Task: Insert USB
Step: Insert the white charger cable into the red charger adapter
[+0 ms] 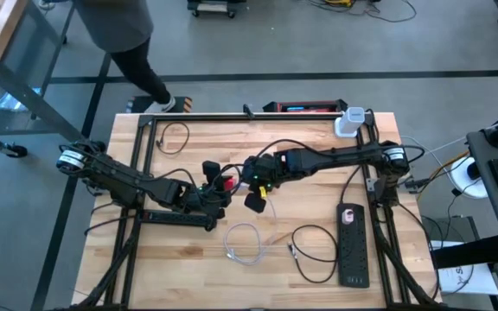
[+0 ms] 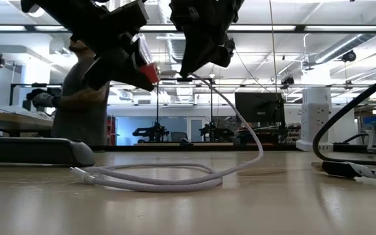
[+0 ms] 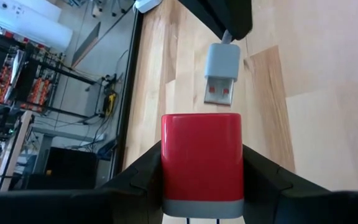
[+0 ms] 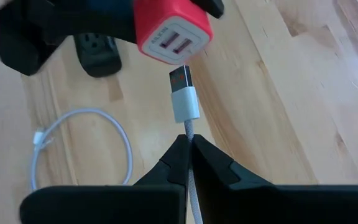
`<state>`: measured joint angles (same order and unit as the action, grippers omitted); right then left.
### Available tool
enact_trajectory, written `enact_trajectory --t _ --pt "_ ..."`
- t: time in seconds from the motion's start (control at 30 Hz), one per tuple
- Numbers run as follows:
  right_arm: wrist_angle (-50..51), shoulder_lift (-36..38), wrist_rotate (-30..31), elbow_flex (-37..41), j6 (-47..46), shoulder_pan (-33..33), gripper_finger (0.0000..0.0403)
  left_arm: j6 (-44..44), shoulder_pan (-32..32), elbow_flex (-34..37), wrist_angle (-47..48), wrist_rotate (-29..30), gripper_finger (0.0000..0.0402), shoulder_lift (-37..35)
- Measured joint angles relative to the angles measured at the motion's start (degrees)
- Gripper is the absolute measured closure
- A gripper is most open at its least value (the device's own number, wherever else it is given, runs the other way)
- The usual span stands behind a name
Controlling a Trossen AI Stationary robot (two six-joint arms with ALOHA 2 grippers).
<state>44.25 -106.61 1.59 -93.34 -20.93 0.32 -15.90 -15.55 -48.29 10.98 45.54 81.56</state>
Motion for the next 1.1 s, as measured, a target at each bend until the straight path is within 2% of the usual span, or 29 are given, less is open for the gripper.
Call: enact_trajectory --t 1.1 --pt "-1.51 0.00 0.91 0.02 1.70 -0.46 0.0403 0.40 0.09 0.02 -1.56 -1.49 0.0268 0.00"
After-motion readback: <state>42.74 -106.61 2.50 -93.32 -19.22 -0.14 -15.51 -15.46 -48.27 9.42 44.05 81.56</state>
